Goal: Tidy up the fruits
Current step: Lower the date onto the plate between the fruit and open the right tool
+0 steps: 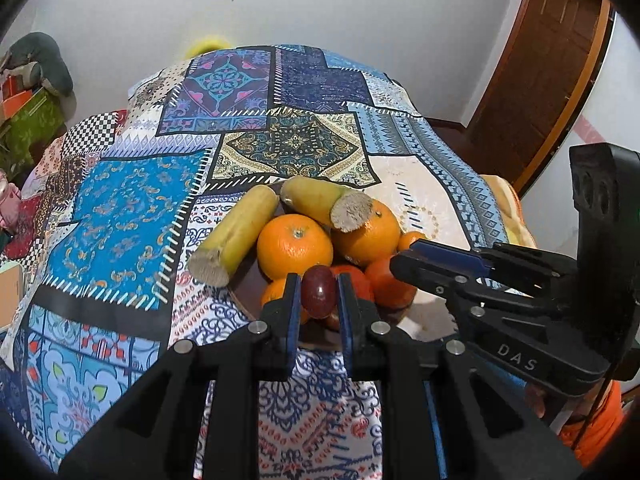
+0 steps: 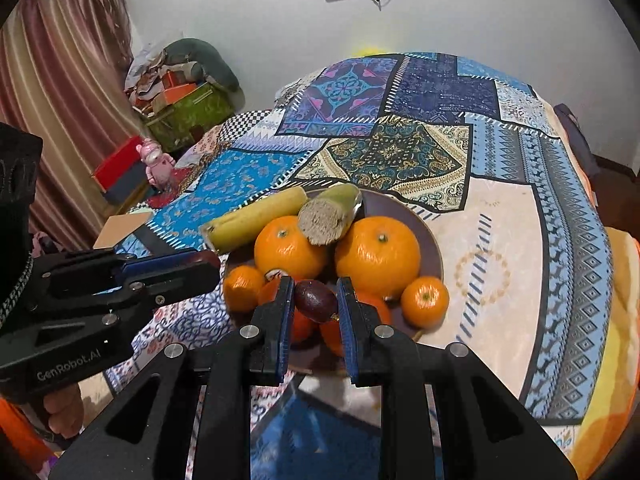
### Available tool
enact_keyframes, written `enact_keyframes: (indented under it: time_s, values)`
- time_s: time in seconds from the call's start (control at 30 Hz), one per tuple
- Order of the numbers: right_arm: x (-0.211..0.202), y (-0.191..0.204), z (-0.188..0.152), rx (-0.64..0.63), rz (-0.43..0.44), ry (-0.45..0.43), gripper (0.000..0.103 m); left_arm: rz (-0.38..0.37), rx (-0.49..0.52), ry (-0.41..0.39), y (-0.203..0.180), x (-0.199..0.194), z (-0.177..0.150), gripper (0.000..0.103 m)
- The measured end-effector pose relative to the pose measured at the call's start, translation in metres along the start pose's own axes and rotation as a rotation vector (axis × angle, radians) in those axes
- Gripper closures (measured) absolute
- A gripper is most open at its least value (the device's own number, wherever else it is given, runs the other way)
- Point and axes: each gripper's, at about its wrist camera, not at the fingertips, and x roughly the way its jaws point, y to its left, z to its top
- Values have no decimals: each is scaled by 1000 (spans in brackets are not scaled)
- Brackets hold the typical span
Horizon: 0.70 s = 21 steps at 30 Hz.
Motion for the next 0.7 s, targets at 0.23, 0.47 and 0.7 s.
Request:
enact_keyframes:
  time_s: [0.23,0.47,0.7]
  values:
    - [17,-7,3,4,-6,9,83,-2,-3,15,6,18,8,86]
    - [28,-9,4,2,0,21,83,-6,-5,20,7,33,14,86]
    - [30,-10,3,0,0,27,82,-28,-20,43,9,42,14,85]
